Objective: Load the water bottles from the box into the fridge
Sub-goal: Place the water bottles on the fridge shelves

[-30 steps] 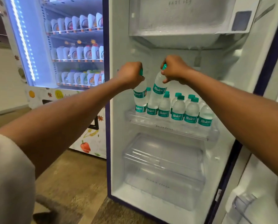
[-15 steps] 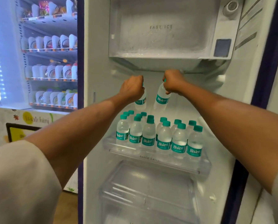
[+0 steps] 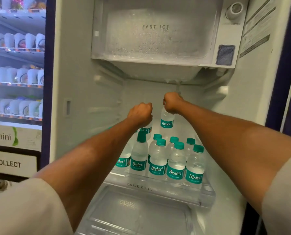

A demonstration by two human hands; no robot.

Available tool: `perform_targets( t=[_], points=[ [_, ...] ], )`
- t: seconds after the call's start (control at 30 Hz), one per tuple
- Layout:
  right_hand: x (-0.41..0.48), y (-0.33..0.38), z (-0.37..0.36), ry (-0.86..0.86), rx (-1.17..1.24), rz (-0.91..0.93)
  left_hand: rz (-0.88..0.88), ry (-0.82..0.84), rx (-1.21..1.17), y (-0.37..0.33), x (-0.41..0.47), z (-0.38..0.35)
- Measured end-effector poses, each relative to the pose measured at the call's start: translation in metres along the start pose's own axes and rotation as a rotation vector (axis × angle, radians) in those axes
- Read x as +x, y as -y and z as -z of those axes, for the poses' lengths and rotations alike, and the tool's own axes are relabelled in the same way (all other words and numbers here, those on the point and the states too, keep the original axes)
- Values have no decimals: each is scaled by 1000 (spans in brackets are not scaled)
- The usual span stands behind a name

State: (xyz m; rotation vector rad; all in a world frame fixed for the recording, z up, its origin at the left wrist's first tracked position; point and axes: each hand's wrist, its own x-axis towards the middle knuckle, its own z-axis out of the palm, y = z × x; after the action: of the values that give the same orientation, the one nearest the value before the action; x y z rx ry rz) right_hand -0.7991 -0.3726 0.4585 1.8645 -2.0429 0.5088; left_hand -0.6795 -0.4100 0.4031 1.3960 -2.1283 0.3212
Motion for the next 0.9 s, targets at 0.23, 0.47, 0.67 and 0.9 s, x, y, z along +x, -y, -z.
perform_targets(
  t=[0.23,0.47,0.67,0.9],
  points=[
    [4,-5,-24,65,-31,0,5,116,85,7,2,-21],
    [-2,-7,-51,151,-17,-24,-6,280,204,5,5,-34],
    [-4,-3,-66,177,3,-4,18,327,210,6,10,-45],
    [-9,6,-79,245,35,8,32,366,185,7,13,-54]
  ],
)
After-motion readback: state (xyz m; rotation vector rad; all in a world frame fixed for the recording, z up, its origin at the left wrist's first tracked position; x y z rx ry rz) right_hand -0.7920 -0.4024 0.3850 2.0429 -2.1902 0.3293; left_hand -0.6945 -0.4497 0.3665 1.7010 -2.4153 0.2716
